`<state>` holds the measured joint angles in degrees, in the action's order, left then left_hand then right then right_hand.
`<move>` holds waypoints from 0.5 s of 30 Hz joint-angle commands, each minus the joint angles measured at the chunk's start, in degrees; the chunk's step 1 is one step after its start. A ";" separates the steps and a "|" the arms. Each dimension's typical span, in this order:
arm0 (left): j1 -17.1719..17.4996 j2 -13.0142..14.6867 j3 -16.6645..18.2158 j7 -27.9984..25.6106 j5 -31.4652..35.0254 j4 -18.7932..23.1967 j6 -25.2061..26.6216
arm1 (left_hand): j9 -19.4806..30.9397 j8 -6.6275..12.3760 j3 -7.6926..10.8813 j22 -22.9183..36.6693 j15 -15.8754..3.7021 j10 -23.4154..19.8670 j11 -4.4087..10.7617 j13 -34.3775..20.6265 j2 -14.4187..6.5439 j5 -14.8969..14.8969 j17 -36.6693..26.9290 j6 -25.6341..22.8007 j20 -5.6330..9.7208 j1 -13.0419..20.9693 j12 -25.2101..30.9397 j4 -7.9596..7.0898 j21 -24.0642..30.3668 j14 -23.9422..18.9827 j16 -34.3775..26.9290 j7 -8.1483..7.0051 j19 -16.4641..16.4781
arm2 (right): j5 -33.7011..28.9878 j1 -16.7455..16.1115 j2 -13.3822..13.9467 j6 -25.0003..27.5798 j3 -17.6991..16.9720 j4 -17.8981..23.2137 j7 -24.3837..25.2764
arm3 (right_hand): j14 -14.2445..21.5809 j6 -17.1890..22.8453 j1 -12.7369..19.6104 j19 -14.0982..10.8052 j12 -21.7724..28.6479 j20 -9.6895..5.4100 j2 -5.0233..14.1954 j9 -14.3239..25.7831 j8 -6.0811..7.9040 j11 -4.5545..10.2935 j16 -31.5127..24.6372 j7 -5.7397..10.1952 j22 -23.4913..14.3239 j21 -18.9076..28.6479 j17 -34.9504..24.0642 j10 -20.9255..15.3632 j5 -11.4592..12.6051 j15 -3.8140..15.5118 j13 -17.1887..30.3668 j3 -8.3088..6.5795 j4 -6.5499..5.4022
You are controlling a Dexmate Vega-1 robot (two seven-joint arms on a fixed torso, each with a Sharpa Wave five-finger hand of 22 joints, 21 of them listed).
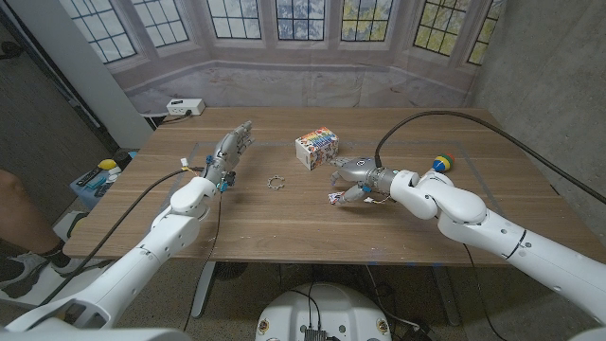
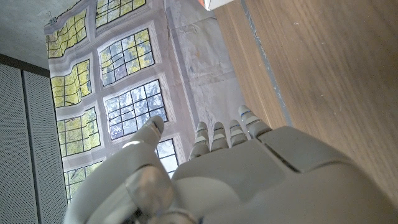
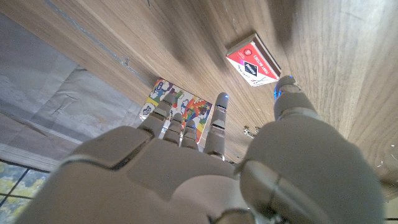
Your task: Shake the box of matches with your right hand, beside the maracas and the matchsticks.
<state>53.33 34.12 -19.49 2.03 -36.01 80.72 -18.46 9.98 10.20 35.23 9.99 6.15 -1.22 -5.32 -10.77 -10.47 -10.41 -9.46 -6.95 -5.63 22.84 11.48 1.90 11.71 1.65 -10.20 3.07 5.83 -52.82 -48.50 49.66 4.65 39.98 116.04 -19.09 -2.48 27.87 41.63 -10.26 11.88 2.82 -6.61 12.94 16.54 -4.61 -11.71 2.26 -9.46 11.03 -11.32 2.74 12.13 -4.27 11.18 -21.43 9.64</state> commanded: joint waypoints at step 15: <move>-0.24 0.60 0.34 0.67 -0.27 -0.41 0.21 | 0.32 0.29 -0.03 0.30 0.27 0.25 -0.29 -0.31 -0.03 -0.36 -0.27 -0.48 -0.51 0.80 0.45 0.28 -0.11 0.13 -0.07 -0.02 0.17 | -1.34 0.20 -1.11 1.42 1.48 -1.10 1.46 | 1.06 3.14 1.25 -1.24 0.60 -0.21 -0.10 0.51 1.33 -0.18 -0.45 0.41 -0.31 0.37 -0.24 -1.72 0.30 0.43 0.18 -0.77 -0.19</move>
<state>53.58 34.60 -19.24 2.07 -35.99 81.05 -18.49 9.98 10.20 35.07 10.00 6.14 -1.22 -5.32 -10.77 -10.47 -10.41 -9.46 -6.95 -5.63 22.84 11.48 2.06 11.71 1.65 -10.20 3.07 5.83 -53.52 -48.06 48.82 5.14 40.96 114.83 -18.00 -1.89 30.02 42.16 -10.92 12.11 2.55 -6.68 13.20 17.42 -4.73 -11.71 2.53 -9.46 11.03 -11.31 1.41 12.13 -3.68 11.19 -21.67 9.39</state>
